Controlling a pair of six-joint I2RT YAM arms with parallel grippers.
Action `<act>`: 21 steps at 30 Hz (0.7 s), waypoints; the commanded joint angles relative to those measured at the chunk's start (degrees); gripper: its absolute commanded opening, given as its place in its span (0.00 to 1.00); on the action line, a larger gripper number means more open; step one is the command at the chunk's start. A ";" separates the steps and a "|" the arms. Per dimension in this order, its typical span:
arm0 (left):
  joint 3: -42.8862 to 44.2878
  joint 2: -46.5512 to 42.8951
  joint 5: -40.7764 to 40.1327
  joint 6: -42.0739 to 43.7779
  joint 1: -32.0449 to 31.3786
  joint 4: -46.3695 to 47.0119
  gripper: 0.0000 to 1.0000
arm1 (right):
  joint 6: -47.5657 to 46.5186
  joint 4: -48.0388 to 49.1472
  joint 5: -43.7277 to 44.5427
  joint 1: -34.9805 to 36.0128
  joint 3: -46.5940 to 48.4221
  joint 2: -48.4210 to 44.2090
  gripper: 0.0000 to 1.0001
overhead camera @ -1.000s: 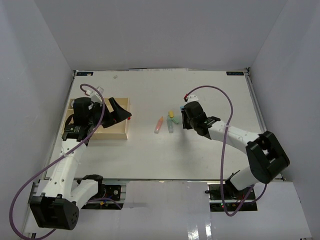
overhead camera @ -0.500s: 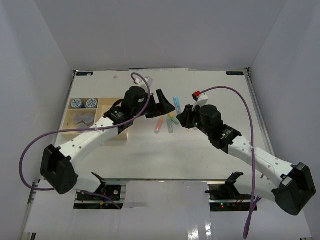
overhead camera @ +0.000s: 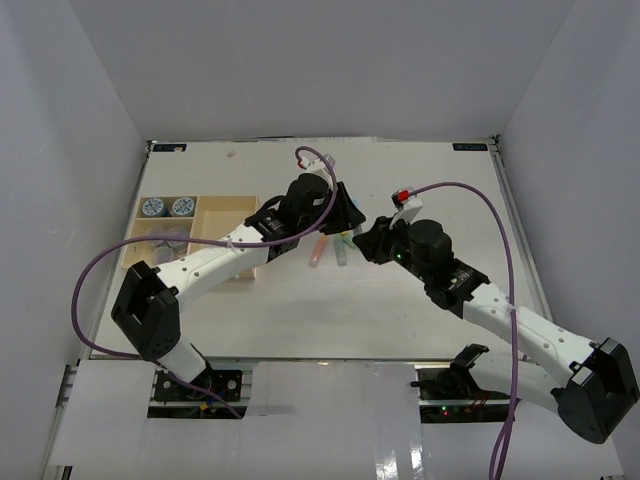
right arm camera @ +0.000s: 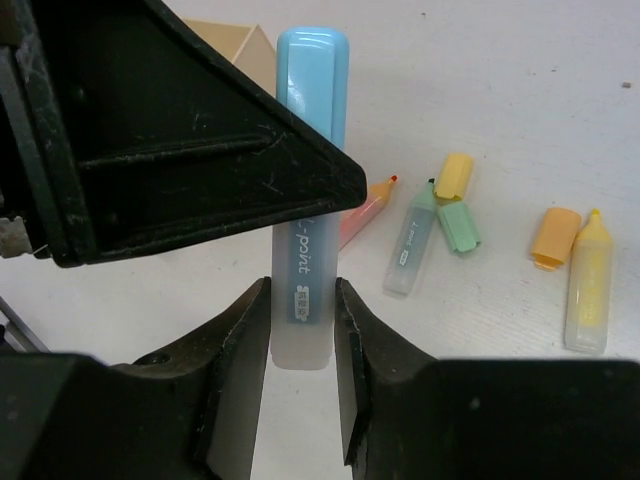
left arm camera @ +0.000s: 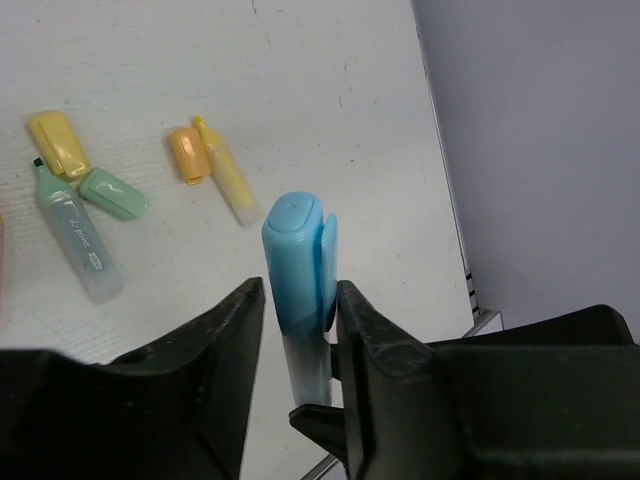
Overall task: Sort the stationery into containers
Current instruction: Pick up the pen from the center of the board.
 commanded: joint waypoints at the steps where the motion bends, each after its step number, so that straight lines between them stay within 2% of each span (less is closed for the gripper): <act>1: 1.54 -0.59 -0.59 0.08 -0.23 1.45 0.43 | 1.41 4.46 -0.75 0.19 -1.08 -1.72 0.34; 2: 1.45 -0.68 -0.50 0.08 -0.32 1.45 0.39 | 1.58 4.64 -0.67 0.19 -1.43 -1.73 0.35; 3: 1.19 -0.85 -0.50 0.34 -0.23 1.45 0.31 | 1.67 4.73 -0.66 0.27 -1.43 -1.73 0.36; 6: 0.58 -1.73 -0.67 1.21 -0.32 1.54 0.18 | 2.11 5.08 -0.75 0.19 -1.69 -1.64 0.39; 9: 0.05 -2.87 -1.55 1.74 -0.23 0.92 0.16 | 2.11 5.25 -0.67 0.19 -2.04 -1.73 0.44; 15: -0.48 -5.85 -5.06 4.64 1.43 -3.02 0.16 | 0.01 3.24 -1.11 0.19 -1.61 -2.34 0.66; 16: -0.48 -6.30 -5.41 5.52 2.05 -4.69 0.17 | -0.52 2.71 -0.32 0.19 -1.95 -3.12 0.73; 19: 0.39 -7.53 -7.44 10.17 6.52 -11.52 0.18 | -2.54 0.16 1.79 0.19 -2.74 -4.88 0.77; 21: 1.45 -7.88 -7.27 13.25 12.14 -15.23 0.19 | -3.42 -1.86 2.58 0.19 -3.53 -5.85 0.78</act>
